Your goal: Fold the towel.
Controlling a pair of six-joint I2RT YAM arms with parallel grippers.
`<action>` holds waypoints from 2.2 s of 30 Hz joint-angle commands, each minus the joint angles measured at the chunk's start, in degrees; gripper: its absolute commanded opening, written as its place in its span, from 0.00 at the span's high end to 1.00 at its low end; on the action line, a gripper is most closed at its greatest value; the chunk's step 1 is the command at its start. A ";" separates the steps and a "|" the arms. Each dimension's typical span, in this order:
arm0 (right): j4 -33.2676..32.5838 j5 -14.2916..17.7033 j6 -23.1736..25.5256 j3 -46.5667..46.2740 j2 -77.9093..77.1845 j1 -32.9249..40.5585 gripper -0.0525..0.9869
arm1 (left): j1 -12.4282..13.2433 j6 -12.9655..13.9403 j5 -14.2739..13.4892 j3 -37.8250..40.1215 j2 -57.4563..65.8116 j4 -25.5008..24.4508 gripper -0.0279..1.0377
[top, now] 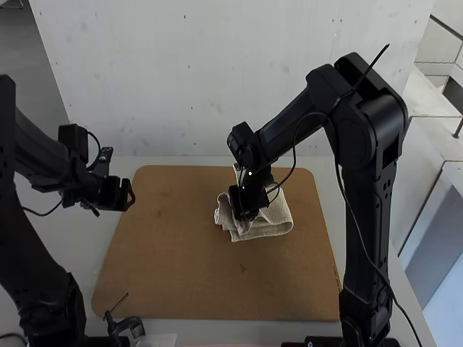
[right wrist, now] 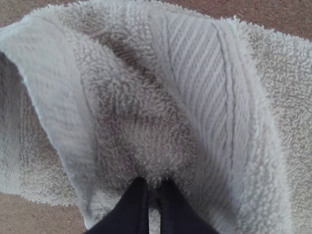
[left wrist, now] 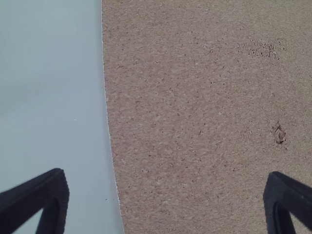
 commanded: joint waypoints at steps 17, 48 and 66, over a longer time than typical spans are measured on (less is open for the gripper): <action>4.44 -8.12 6.18 1.45 -4.14 1.24 0.93 | -0.32 0.45 1.03 -0.76 0.37 0.73 0.14; -0.66 -10.14 6.35 -1.80 -0.36 4.67 0.77 | -1.02 0.01 1.03 -0.76 -0.59 0.99 0.14; 4.18 -4.26 5.12 -0.48 -11.87 -4.03 0.88 | -1.38 -0.07 1.03 -0.76 -0.77 0.99 0.14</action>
